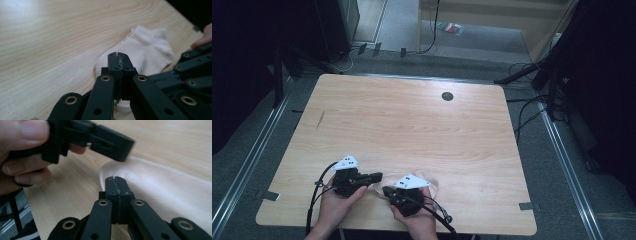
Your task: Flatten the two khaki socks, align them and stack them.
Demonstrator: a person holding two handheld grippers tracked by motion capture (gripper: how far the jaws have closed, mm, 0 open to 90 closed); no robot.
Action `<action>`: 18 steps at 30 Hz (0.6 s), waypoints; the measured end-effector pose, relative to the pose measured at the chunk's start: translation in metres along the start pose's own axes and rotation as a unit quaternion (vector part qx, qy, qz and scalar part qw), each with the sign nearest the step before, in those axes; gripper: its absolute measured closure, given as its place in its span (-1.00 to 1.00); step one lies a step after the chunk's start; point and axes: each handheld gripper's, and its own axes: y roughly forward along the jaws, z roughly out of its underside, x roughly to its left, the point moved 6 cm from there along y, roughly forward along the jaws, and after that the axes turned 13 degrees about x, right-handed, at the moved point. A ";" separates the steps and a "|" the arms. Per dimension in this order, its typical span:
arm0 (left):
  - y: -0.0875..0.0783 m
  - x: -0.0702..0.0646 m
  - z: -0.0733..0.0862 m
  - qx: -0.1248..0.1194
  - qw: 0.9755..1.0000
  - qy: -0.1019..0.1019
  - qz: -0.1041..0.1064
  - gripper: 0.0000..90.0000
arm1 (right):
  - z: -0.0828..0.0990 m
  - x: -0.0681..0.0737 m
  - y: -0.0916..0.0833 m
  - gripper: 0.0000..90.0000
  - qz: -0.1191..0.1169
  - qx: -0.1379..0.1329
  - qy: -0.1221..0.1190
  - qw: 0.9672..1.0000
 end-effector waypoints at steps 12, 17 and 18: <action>0.012 0.019 0.008 0.035 0.998 -0.019 -0.056 1.00 | 0.010 0.002 0.016 1.00 -0.007 0.042 -0.020 0.999; -0.002 0.015 0.010 0.010 0.999 -0.030 -0.011 1.00 | 0.011 0.007 0.017 1.00 0.026 0.039 -0.040 0.998; -0.006 0.012 0.008 -0.004 0.999 -0.032 0.001 1.00 | 0.011 0.007 0.017 1.00 0.027 0.039 -0.040 0.998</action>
